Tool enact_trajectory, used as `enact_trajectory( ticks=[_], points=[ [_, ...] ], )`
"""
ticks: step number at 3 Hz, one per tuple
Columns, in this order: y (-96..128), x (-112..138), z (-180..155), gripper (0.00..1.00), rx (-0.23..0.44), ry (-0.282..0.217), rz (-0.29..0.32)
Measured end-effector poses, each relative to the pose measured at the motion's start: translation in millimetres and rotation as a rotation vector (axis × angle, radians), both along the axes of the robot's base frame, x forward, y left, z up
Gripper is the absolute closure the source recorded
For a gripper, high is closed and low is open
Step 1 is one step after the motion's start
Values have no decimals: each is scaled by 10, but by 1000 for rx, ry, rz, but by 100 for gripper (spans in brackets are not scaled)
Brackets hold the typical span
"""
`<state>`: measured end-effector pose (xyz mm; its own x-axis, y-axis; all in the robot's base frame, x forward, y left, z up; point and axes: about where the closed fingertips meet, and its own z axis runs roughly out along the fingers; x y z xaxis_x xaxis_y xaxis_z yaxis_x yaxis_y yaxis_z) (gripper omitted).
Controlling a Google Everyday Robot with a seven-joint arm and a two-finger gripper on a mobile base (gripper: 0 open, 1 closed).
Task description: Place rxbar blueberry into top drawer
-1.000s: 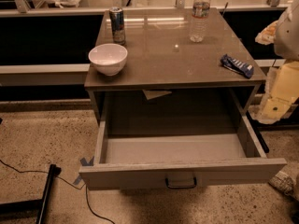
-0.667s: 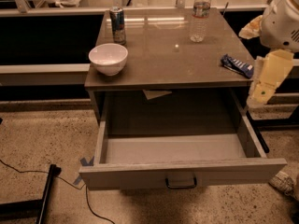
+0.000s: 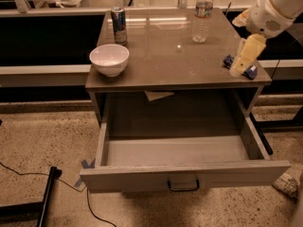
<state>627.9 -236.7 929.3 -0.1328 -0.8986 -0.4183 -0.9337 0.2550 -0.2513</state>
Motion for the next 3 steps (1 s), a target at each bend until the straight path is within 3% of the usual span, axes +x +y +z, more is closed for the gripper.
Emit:
enact_trajectory(
  ticks=[1, 2, 3],
  points=[
    [-303, 582, -148, 0, -14, -74, -86],
    [-327, 659, -150, 0, -11, -85, -91],
    [-519, 712, -230, 0, -12, -74, -179]
  ],
)
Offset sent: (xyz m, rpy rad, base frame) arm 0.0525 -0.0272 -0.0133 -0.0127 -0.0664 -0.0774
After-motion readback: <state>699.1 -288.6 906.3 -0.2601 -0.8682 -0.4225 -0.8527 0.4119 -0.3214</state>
